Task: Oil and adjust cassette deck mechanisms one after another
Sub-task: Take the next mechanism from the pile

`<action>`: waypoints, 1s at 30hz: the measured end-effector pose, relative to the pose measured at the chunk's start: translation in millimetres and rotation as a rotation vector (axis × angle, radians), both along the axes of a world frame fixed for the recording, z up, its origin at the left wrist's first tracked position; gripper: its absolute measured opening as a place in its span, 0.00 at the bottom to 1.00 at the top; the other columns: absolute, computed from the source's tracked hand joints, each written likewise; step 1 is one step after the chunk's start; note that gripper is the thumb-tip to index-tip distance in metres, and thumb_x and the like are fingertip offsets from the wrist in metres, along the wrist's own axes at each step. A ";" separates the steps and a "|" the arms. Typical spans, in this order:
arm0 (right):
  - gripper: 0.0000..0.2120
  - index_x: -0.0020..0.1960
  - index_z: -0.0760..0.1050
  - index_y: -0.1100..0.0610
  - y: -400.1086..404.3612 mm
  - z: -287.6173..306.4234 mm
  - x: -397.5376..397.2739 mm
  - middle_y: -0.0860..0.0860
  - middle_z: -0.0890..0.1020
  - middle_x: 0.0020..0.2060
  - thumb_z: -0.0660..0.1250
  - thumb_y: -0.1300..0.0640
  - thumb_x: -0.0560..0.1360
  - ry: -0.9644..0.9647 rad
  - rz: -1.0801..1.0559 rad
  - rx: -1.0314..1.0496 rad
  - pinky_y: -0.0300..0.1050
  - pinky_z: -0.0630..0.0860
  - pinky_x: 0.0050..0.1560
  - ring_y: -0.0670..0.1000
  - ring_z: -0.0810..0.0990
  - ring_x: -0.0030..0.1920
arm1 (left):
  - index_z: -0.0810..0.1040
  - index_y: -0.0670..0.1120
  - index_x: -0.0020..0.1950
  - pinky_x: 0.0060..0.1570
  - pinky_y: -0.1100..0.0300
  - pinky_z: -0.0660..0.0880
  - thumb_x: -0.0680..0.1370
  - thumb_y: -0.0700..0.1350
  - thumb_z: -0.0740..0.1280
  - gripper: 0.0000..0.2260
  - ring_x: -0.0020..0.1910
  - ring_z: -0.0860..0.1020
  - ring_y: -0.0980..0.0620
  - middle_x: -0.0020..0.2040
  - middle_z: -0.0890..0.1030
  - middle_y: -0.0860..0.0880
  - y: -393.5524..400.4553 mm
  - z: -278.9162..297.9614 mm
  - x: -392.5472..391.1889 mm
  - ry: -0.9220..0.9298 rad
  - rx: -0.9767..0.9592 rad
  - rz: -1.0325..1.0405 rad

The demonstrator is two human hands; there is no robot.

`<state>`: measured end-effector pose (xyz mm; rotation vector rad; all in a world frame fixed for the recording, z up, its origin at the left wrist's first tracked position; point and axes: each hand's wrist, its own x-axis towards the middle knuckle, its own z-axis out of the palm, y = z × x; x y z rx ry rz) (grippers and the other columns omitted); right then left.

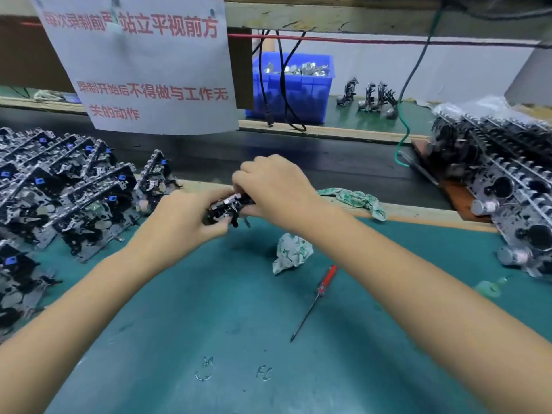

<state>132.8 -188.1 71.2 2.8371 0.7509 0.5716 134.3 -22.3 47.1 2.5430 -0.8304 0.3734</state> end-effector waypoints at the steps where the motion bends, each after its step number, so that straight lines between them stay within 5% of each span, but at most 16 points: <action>1: 0.16 0.54 0.73 0.54 -11.5 1.4 -24.1 0.49 0.77 0.50 0.69 0.46 0.72 0.007 -0.008 0.055 0.43 0.62 0.45 0.53 0.74 0.53 | 0.76 0.56 0.63 0.34 0.57 0.71 0.72 0.45 0.68 0.19 0.30 0.75 0.59 0.29 0.77 0.62 -4.7 1.7 -14.8 -0.001 0.009 -0.075; 5: 0.19 0.40 0.75 0.60 -56.4 -5.8 -123.3 0.54 0.77 0.35 0.80 0.51 0.60 -0.055 -0.046 0.190 0.47 0.66 0.36 0.56 0.75 0.37 | 0.79 0.47 0.60 0.30 0.59 0.75 0.72 0.50 0.60 0.19 0.33 0.79 0.54 0.42 0.84 0.53 -36.6 -9.9 -79.5 -0.225 0.028 -0.317; 10: 0.11 0.37 0.72 0.58 -102.5 -54.6 -216.5 0.52 0.74 0.32 0.73 0.55 0.69 -0.214 -0.097 0.167 0.46 0.61 0.36 0.54 0.67 0.35 | 0.83 0.40 0.55 0.26 0.60 0.75 0.76 0.38 0.61 0.13 0.29 0.79 0.51 0.50 0.84 0.46 -86.5 -54.5 -147.2 -0.543 0.023 -0.488; 15: 0.10 0.42 0.64 0.55 -121.1 -101.7 -263.0 0.51 0.76 0.32 0.66 0.59 0.74 -0.309 -0.109 0.152 0.44 0.64 0.40 0.53 0.69 0.37 | 0.82 0.42 0.57 0.27 0.60 0.75 0.73 0.39 0.69 0.13 0.33 0.79 0.51 0.55 0.83 0.44 -108.9 -89.2 -178.9 -0.530 0.081 -0.577; 20: 0.07 0.40 0.75 0.54 -126.7 -115.8 -275.7 0.49 0.80 0.36 0.66 0.52 0.74 -0.270 -0.138 0.138 0.43 0.69 0.44 0.52 0.79 0.39 | 0.82 0.45 0.54 0.34 0.58 0.77 0.76 0.48 0.68 0.11 0.39 0.79 0.50 0.52 0.83 0.47 -108.8 -97.4 -179.7 -0.502 -0.011 -0.595; 22: 0.14 0.40 0.80 0.55 -130.6 -116.5 -281.8 0.49 0.82 0.39 0.66 0.45 0.74 -0.248 -0.129 0.207 0.43 0.70 0.46 0.51 0.78 0.43 | 0.75 0.48 0.59 0.48 0.56 0.75 0.73 0.60 0.67 0.21 0.49 0.75 0.49 0.56 0.80 0.48 -107.1 -97.3 -177.4 -0.378 -0.064 -0.536; 25: 0.16 0.47 0.77 0.54 -132.9 -115.9 -288.3 0.50 0.83 0.42 0.60 0.43 0.78 -0.294 -0.168 0.424 0.42 0.66 0.53 0.50 0.75 0.47 | 0.64 0.55 0.69 0.66 0.62 0.60 0.64 0.69 0.69 0.39 0.66 0.66 0.54 0.67 0.66 0.54 -105.8 -93.6 -173.4 0.048 -0.129 -0.450; 28: 0.18 0.46 0.77 0.57 -132.8 -114.9 -286.5 0.51 0.80 0.42 0.57 0.45 0.79 -0.302 -0.283 0.693 0.41 0.64 0.54 0.49 0.73 0.47 | 0.47 0.62 0.74 0.69 0.73 0.49 0.60 0.70 0.73 0.51 0.72 0.53 0.67 0.72 0.53 0.67 -108.5 -95.2 -168.9 0.423 -0.161 -0.457; 30: 0.17 0.43 0.78 0.59 -132.8 -115.9 -283.0 0.48 0.77 0.43 0.59 0.48 0.78 -0.278 -0.338 0.819 0.42 0.67 0.52 0.49 0.72 0.48 | 0.44 0.61 0.73 0.68 0.74 0.51 0.61 0.67 0.73 0.51 0.71 0.53 0.71 0.70 0.52 0.71 -110.2 -97.2 -165.7 0.496 -0.154 -0.489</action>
